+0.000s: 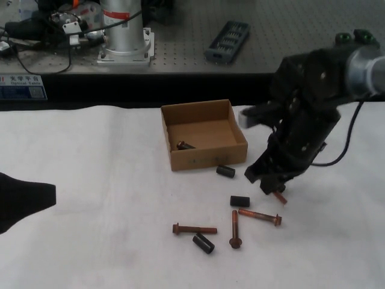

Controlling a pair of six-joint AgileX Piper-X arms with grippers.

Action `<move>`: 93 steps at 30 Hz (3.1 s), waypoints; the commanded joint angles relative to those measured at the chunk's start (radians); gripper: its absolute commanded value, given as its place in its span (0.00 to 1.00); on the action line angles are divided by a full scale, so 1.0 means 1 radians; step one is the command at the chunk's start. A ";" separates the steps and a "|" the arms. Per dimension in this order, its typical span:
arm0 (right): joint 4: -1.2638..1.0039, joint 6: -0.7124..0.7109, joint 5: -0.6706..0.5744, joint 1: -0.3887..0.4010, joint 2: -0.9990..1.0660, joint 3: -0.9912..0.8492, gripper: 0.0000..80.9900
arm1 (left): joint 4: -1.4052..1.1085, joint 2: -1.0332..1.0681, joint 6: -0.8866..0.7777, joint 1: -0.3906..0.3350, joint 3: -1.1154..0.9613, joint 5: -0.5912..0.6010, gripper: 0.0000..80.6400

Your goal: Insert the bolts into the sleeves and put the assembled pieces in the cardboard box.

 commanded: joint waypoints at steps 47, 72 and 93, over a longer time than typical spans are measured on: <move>0.222 0.016 -0.047 0.003 -0.987 0.524 0.03 | -0.195 0.903 -1.256 -0.679 -0.284 -0.504 0.43; 0.213 0.009 -0.050 0.003 -0.989 0.524 0.03 | -0.355 1.044 -1.318 -0.678 -0.330 -0.518 0.43; 0.197 0.007 -0.050 0.003 -0.989 0.524 0.03 | -0.346 1.074 -1.331 -0.678 -0.334 -0.525 0.30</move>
